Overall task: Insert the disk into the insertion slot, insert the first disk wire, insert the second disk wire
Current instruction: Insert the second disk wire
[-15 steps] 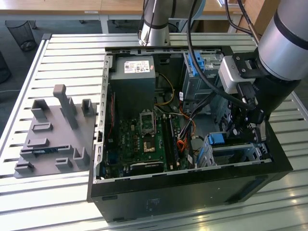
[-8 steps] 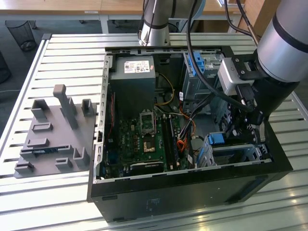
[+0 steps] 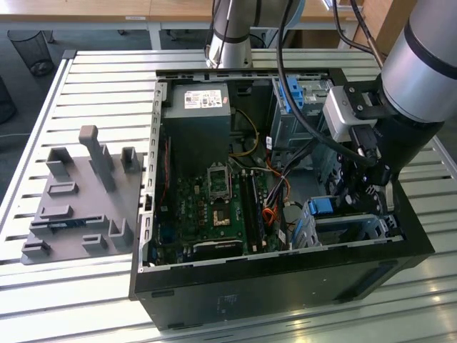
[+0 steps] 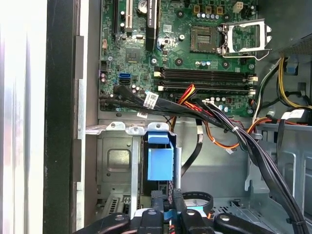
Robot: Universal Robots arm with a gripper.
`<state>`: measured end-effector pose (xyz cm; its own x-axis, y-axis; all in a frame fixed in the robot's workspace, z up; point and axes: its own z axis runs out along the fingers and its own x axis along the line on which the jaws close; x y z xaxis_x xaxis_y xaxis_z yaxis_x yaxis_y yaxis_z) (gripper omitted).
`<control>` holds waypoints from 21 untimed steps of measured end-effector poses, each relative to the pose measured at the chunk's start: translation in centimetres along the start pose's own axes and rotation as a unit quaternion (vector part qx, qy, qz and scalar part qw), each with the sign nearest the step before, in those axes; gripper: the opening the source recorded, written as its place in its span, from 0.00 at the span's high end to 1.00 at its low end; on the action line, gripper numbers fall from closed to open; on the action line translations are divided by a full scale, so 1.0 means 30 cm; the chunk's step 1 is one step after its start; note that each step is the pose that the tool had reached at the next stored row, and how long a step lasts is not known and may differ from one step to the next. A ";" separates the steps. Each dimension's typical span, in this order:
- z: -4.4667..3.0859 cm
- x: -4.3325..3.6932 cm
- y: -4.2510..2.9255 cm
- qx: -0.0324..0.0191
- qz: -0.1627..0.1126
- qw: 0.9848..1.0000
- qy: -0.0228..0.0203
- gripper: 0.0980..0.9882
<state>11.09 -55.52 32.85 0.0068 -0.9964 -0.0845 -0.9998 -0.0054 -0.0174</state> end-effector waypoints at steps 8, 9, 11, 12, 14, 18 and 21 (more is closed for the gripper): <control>-0.017 -0.002 -0.001 0.000 0.000 1.000 -0.001 0.86; -0.019 -0.002 -0.001 0.000 0.000 1.000 -0.001 0.86; -0.026 -0.002 -0.001 -0.001 0.000 1.000 -0.001 0.86; -0.030 -0.003 -0.001 -0.001 0.000 1.000 -0.001 0.86; -0.039 -0.003 -0.001 -0.001 0.000 1.000 -0.001 0.86; -0.050 -0.004 -0.001 -0.001 0.000 1.000 -0.001 0.88; -0.055 -0.005 -0.002 -0.001 0.000 1.000 -0.001 0.99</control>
<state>11.11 -55.51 34.51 0.0067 -0.9963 -0.0862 -0.9999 -0.0054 -0.0157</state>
